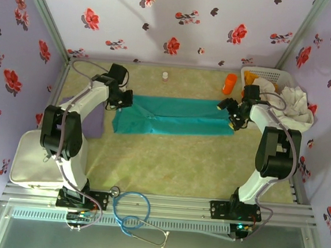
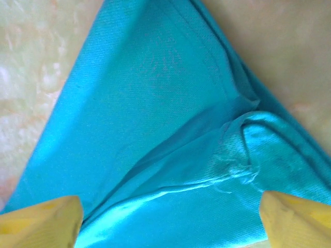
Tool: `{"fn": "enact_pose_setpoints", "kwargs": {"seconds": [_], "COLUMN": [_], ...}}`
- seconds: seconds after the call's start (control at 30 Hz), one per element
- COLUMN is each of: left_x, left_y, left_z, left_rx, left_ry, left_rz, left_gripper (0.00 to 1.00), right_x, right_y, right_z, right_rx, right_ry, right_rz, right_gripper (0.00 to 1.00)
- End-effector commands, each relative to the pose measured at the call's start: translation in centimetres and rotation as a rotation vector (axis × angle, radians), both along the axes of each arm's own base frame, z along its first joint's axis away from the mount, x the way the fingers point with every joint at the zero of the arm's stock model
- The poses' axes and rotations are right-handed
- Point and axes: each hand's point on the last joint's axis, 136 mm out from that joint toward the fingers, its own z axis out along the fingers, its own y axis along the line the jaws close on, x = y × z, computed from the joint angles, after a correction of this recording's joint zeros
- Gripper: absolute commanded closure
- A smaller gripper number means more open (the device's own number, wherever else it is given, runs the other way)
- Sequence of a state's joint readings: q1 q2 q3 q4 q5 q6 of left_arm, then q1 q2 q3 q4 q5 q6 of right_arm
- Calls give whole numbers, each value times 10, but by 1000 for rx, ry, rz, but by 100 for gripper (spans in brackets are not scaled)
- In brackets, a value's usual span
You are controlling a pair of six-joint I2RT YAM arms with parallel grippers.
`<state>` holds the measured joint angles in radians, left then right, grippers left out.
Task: Fold and stack the t-shirts
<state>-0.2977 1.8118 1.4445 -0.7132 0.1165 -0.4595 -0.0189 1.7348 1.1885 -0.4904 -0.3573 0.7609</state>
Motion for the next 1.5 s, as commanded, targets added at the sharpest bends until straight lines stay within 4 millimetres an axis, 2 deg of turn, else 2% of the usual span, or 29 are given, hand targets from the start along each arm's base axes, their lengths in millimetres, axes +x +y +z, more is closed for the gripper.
{"fn": "enact_pose_setpoints", "kwargs": {"seconds": [0.0,0.1,0.13,0.17,0.2,0.3,0.43,0.5,0.63,0.73,0.87,1.07,1.3,1.4,1.47], "left_x": [15,29,33,38,42,50,42,32,8,-5,-13,-17,-12,-11,-10], "left_y": [2,11,15,17,20,25,15,5,-20,-37,-43,-27,-6,3,9], "left_z": [0,-12,-16,-19,-18,-10,6,10,10,-3,-32,-60,-81,-84,-78], "left_rx": [-7,3,2,2,3,-8,-55,-64,-97,-130,-115,-11,94,113,127], "left_ry": [-24,-22,-14,-7,-7,-33,-48,-48,-41,-30,22,49,53,62,51], "left_rz": [-5,21,31,39,47,69,65,49,11,6,0,3,-6,-12,-10], "left_gripper": [96,89,83,72,66,58,58,59,61,61,64,65,67,67,67], "right_x": [-7,-10,-11,-12,-14,-19,-23,-25,-21,-12,12,37,32,29,28], "right_y": [9,11,12,14,16,24,30,36,44,43,44,26,19,17,13], "right_z": [12,15,16,17,19,18,14,11,4,-6,-13,-36,-61,-56,-47], "right_rx": [7,-25,-42,-60,-75,-93,-95,-85,-60,-64,-71,-161,-192,-212,-244], "right_ry": [-32,-48,-52,-58,-60,-52,-59,-55,-55,-50,-68,-35,43,37,19], "right_rz": [46,71,80,95,111,148,169,183,194,188,187,146,150,156,162], "right_gripper": [1,1,1,1,1,1,2,8,12,13,15,18,18,18,18]}}
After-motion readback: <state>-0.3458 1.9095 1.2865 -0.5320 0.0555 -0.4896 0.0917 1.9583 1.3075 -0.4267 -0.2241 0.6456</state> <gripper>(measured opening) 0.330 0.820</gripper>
